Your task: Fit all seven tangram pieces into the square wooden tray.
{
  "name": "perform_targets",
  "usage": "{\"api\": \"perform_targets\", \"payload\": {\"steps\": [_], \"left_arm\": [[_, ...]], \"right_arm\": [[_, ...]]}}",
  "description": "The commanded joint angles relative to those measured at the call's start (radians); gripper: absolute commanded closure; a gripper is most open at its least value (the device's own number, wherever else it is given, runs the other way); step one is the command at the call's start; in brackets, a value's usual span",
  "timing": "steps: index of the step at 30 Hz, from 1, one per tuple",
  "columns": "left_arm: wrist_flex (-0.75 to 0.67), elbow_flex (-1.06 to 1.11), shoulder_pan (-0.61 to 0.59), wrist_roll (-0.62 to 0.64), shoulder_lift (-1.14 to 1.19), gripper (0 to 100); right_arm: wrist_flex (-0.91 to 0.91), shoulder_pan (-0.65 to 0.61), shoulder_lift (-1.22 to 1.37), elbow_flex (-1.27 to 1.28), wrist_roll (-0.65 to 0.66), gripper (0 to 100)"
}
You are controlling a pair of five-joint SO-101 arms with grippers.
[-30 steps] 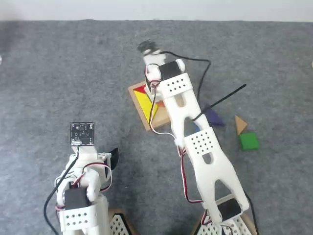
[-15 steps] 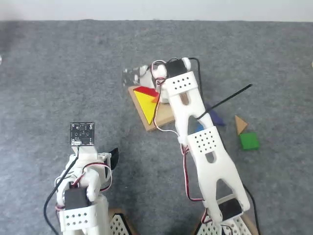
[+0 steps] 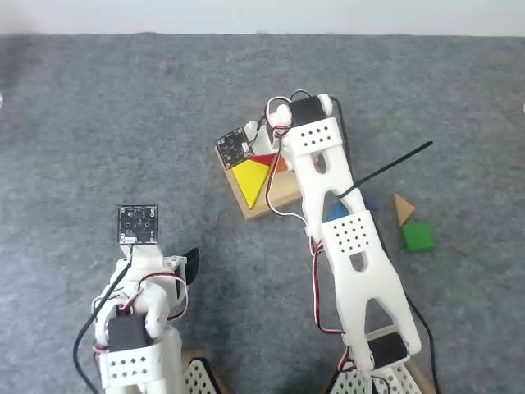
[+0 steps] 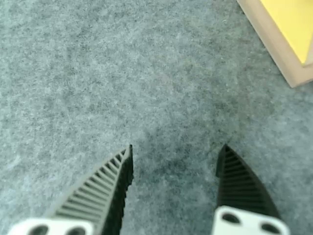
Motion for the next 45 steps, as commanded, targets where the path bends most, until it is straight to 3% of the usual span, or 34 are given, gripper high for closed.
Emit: {"api": "perform_targets", "payload": {"steps": [1,12,18,25,32,37,45], "left_arm": [[0.005,-0.022,0.000,0.008,-0.021,73],[0.005,-0.022,0.000,0.008,-0.021,73],[0.005,-0.022,0.000,0.008,-0.021,73],[0.005,-0.022,0.000,0.008,-0.021,73],[0.005,-0.022,0.000,0.008,-0.021,73],[0.005,-0.022,0.000,0.008,-0.021,73],[0.005,-0.022,0.000,0.008,-0.021,73]], "right_arm": [[-0.022,0.013,-0.058,-0.061,0.051,99.1],[-0.058,0.010,-0.058,-0.061,0.072,99.1],[-0.038,0.033,-0.090,-0.061,-0.307,99.1],[0.059,0.050,-0.140,-0.061,-0.566,99.1],[0.058,0.058,-0.136,-0.060,-1.045,99.1],[0.058,0.050,-0.124,-0.060,-1.099,99.1],[0.061,0.053,-0.048,-0.060,-1.376,99.1]]}}
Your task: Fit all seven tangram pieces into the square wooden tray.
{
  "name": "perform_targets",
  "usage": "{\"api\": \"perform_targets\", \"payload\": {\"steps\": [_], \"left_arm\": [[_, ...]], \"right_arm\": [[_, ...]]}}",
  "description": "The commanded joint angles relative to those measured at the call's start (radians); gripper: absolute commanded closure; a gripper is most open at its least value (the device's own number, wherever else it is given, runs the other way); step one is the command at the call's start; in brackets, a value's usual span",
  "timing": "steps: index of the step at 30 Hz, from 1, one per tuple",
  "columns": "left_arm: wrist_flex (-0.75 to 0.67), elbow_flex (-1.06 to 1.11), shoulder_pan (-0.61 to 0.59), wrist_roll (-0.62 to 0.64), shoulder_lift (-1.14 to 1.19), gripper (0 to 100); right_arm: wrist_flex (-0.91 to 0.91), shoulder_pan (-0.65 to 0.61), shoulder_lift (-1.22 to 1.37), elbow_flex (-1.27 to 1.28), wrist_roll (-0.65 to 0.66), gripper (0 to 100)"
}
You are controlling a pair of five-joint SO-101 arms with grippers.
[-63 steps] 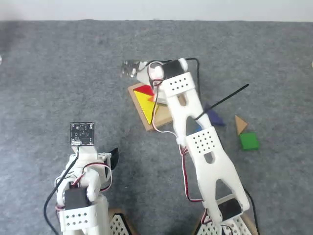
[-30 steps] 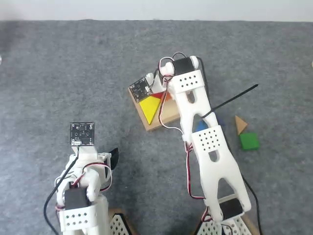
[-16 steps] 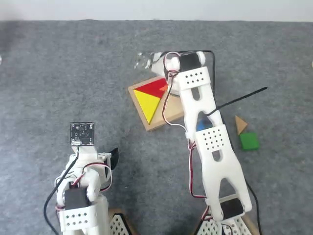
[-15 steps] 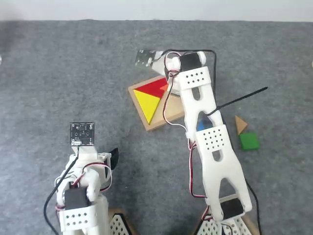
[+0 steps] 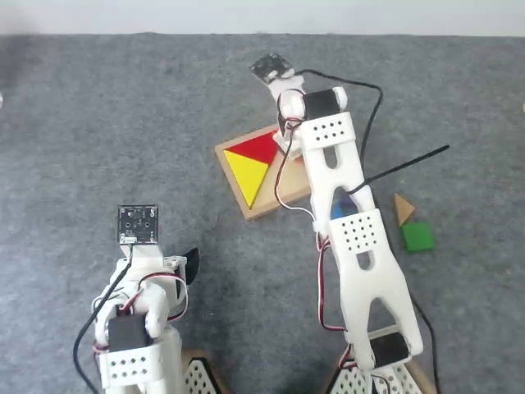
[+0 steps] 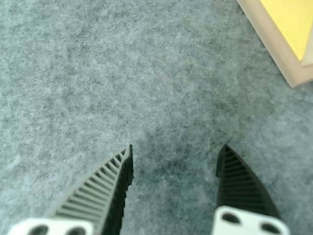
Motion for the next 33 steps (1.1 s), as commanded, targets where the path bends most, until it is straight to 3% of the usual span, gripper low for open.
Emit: {"api": "perform_targets", "payload": {"steps": [1,4,12,21,27,33], "left_arm": [[0.005,-0.022,0.000,0.008,-0.021,73],[0.005,-0.022,0.000,0.008,-0.021,73],[0.005,-0.022,0.000,0.008,-0.021,73],[0.005,-0.022,0.000,0.008,-0.021,73],[0.005,-0.022,0.000,0.008,-0.021,73],[0.005,-0.022,0.000,0.008,-0.021,73]], "right_arm": [[0.041,-0.004,-0.019,-0.061,-0.118,99.2],[0.045,-0.016,-0.051,-0.008,-0.201,99.2],[0.016,-0.059,-0.367,0.413,-0.259,99.2],[0.007,-0.008,-0.406,0.428,-0.407,99.2],[-0.044,-0.027,-0.384,0.425,-0.710,99.2],[-0.151,-0.031,-0.298,0.420,-0.681,99.2]]}}
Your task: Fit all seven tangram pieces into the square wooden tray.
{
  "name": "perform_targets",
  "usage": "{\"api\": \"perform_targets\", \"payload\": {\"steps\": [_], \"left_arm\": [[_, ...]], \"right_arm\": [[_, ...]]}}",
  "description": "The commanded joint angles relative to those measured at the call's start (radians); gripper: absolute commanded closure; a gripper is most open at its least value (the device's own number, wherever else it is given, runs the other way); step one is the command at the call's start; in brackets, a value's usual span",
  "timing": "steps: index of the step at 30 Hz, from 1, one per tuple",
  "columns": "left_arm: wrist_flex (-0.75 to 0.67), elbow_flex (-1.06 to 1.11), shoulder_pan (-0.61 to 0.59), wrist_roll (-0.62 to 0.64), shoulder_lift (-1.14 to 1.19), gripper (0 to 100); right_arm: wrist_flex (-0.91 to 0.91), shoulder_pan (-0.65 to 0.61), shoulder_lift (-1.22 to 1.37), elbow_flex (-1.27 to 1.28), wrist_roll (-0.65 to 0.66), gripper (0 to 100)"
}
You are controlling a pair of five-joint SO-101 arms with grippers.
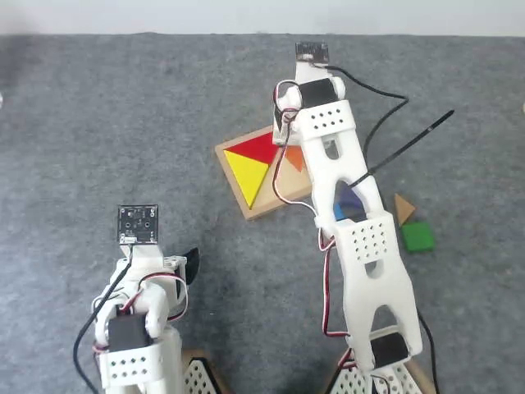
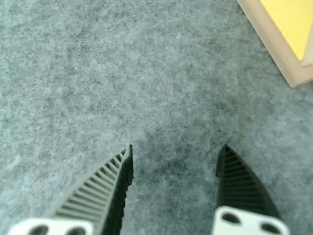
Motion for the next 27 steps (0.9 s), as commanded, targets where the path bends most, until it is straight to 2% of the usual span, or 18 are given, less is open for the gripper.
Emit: {"api": "perform_targets", "payload": {"steps": [1,3,10,14,22,27], "left_arm": [[0.005,-0.022,0.000,0.008,-0.021,73],[0.005,-0.022,0.000,0.008,-0.021,73],[0.005,-0.022,0.000,0.008,-0.021,73],[0.005,-0.022,0.000,0.008,-0.021,73],[0.005,-0.022,0.000,0.008,-0.021,73],[0.005,-0.022,0.000,0.008,-0.021,73]], "right_arm": [[-0.033,-0.018,-0.001,-0.026,0.028,99.2],[-0.024,-0.036,0.010,-0.063,0.077,99.2],[-0.102,-0.045,0.013,-0.008,0.081,99.2],[-0.148,-0.036,0.013,0.057,0.038,99.2],[-0.143,-0.035,0.015,0.071,0.032,99.2],[-0.128,-0.008,0.021,0.072,-0.041,99.2]]}}
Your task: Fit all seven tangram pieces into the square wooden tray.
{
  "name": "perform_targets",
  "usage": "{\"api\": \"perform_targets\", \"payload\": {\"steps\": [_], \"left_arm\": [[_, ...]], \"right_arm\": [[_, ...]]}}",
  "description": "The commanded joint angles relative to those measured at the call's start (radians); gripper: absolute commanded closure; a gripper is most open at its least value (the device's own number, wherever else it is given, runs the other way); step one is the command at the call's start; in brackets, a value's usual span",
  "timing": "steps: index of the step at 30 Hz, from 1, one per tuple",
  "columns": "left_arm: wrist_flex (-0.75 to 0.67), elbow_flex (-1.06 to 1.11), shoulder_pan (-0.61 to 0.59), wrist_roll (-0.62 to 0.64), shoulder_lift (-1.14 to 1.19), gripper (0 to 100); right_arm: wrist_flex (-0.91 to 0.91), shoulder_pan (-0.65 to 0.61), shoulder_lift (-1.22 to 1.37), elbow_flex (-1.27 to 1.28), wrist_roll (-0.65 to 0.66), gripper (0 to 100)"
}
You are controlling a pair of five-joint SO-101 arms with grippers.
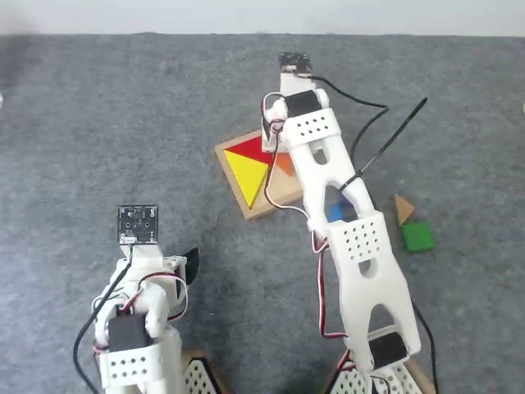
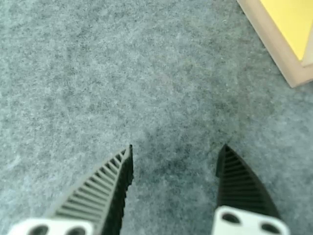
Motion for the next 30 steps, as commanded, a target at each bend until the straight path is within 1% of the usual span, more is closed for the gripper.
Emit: {"api": "perform_targets", "payload": {"steps": [1,4,5,6,7,11,12,14,17,19,21,25,26,27,28,30], "left_arm": [[0.005,-0.022,0.000,0.008,-0.021,73],[0.005,-0.022,0.000,0.008,-0.021,73],[0.005,-0.022,0.000,0.008,-0.021,73],[0.005,-0.022,0.000,0.008,-0.021,73],[0.005,-0.022,0.000,0.008,-0.021,73],[0.005,-0.022,0.000,0.008,-0.021,73],[0.005,-0.022,0.000,0.008,-0.021,73],[0.005,-0.022,0.000,0.008,-0.021,73],[0.005,-0.022,0.000,0.008,-0.021,73],[0.005,-0.022,0.000,0.008,-0.021,73],[0.005,-0.022,0.000,0.008,-0.021,73],[0.005,-0.022,0.000,0.008,-0.021,73],[0.005,-0.022,0.000,0.008,-0.021,73],[0.005,-0.022,0.000,0.008,-0.021,73],[0.005,-0.022,0.000,0.008,-0.021,73],[0.005,-0.022,0.000,0.008,-0.021,73]], "right_arm": [[0.005,0.022,-0.005,-0.014,-0.021,99.2],[0.001,0.019,0.016,-0.015,-0.005,99.2],[-0.001,0.015,0.016,-0.017,0.034,99.2],[0.002,0.004,0.013,-0.021,0.100,99.2],[0.012,-0.008,0.007,-0.040,0.189,99.2],[0.131,-0.073,-0.013,-0.143,0.663,99.1],[0.165,-0.079,-0.013,-0.169,0.752,99.1],[0.199,-0.081,-0.010,-0.215,0.888,99.1],[0.199,-0.071,-0.010,-0.255,1.088,99.1],[0.174,-0.067,-0.010,-0.265,1.257,99.1],[0.130,-0.062,-0.010,-0.265,1.444,99.1],[0.097,-0.051,-0.008,-0.256,1.878,99.1],[0.091,-0.048,-0.004,-0.256,1.970,99.0],[0.087,-0.044,0.005,-0.262,2.036,99.0],[0.081,-0.036,0.016,-0.264,2.068,99.0],[0.073,-0.033,0.035,-0.264,2.085,99.0]]}}
